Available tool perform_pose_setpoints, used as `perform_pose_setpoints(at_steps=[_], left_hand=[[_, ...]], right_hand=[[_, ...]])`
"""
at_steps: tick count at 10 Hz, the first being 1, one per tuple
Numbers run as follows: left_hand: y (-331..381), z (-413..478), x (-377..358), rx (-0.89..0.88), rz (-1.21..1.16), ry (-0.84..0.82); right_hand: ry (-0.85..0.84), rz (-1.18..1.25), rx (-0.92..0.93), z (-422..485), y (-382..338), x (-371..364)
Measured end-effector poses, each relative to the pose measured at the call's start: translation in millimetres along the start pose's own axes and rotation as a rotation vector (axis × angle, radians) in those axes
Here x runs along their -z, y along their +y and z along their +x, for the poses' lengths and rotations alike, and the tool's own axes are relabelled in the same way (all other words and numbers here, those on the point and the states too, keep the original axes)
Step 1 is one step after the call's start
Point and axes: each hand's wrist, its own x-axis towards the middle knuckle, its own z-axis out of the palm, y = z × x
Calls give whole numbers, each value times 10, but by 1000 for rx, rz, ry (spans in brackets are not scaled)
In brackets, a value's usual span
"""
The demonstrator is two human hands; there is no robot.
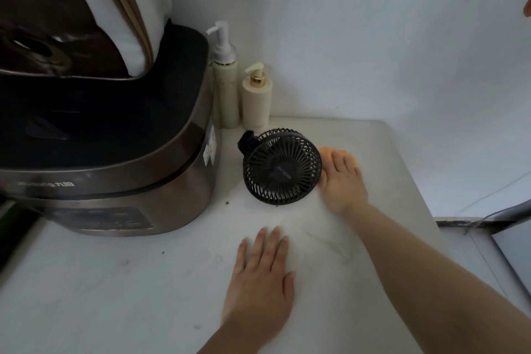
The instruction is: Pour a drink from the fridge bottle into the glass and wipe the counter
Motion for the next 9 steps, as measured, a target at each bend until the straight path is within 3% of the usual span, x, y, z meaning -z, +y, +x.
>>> perform_pose_setpoints(at_steps=[3,4,7,9], left_hand=[[-12,36,-29,-9,-9,111],[-15,42,-26,4,-14,107],[63,-10,153,66,-33,-68],[57,9,255,14,54,-165]], right_hand=[[65,-69,4,473,101,-14],[20,-7,-21,479,87,18],[-28,40,-36,-235,28,168],[-82,-13,-48,-951,71,212]])
